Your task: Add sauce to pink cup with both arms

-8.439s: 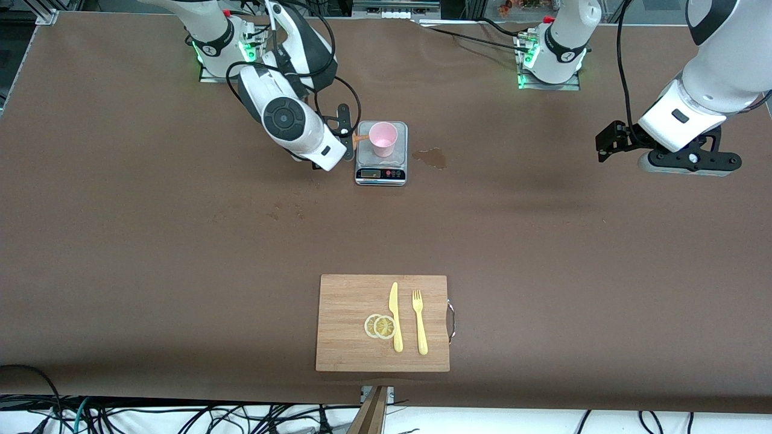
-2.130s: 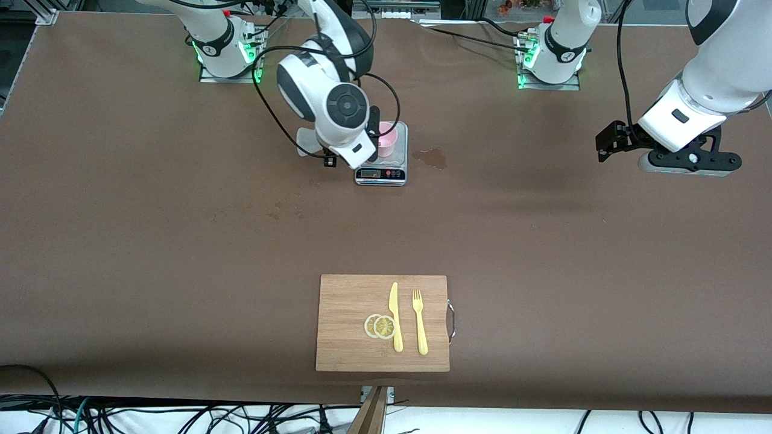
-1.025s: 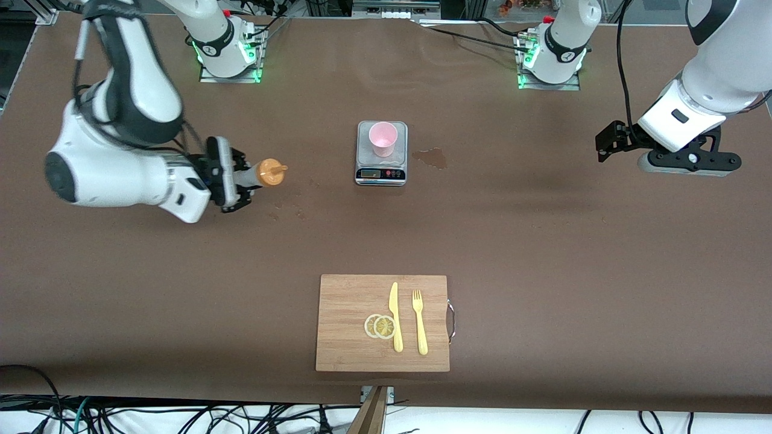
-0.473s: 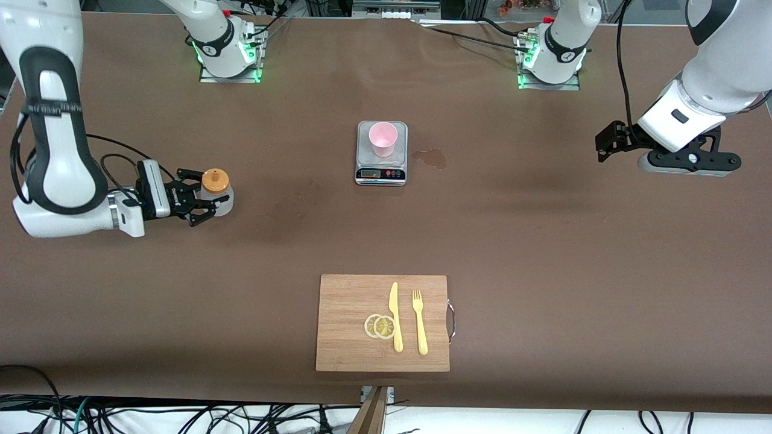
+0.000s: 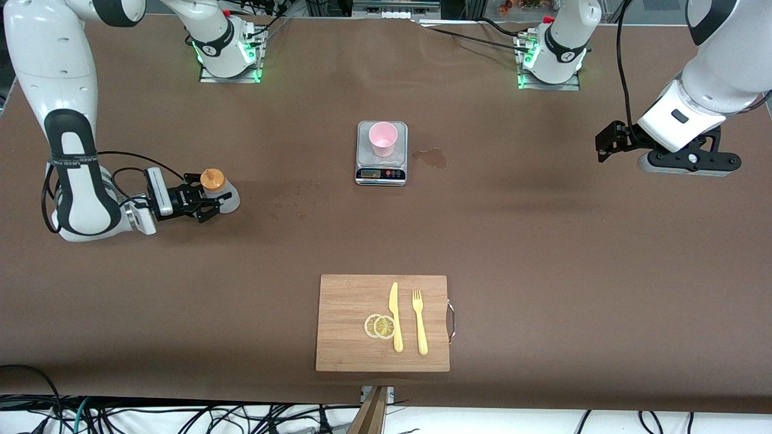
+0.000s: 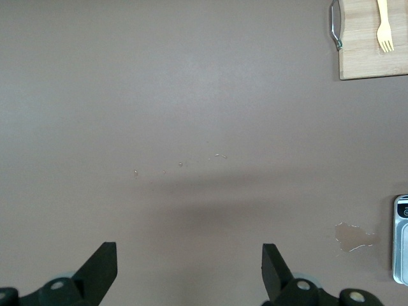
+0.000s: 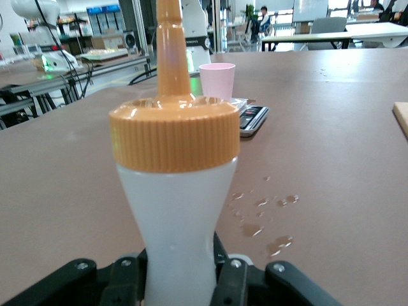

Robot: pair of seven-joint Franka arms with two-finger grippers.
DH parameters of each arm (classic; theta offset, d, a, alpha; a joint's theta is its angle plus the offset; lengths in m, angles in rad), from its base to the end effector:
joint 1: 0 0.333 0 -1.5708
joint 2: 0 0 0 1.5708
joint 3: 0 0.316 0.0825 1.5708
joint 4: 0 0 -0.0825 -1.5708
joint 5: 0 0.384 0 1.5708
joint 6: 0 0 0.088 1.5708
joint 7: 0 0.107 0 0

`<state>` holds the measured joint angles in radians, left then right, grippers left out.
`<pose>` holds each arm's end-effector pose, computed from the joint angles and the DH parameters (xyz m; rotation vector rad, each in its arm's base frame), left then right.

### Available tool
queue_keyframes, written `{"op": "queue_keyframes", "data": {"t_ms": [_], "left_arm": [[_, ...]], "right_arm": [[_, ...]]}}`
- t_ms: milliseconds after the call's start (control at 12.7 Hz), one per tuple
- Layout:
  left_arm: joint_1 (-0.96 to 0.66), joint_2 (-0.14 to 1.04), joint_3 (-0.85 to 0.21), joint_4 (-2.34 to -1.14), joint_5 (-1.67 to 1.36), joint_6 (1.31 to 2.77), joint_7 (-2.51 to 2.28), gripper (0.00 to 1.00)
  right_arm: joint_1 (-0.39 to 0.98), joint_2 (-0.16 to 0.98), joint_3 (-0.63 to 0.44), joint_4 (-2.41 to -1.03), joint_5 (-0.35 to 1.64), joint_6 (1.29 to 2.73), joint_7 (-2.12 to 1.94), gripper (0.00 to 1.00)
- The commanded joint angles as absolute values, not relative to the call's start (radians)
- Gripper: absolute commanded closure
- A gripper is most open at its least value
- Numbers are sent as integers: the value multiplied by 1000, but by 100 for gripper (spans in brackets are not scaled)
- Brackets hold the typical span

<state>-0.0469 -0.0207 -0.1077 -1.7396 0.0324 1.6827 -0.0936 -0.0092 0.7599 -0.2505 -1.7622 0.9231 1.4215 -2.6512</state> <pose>0.5458 -0.0824 0.5654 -3.1010 0.1010 0.0493 0.5551 -0.0450 0.1362 -1.1289 -1.6574 -0.6654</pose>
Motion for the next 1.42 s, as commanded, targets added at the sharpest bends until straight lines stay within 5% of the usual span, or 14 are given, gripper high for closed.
{"op": "queue_keyframes", "data": {"t_ms": [0,237,789,1341], "left_arm": [[-52,-9,-106,-1710,17,1658,-75,0],[-51,-9,-106,-1710,17,1658,-75,0],[-51,-11,-106,-1710,17,1658,-77,0],[-51,-11,-106,-1710,17,1658,-78,0]], "right_arm": [[-31,801,-252,-1761,946,1382,-2686,66],[-37,805,-252,-1758,946,1376,-2677,0],[-75,789,-268,-1629,844,1361,-2683,0],[-68,477,-302,-1621,585,1446,-2440,0]]}}
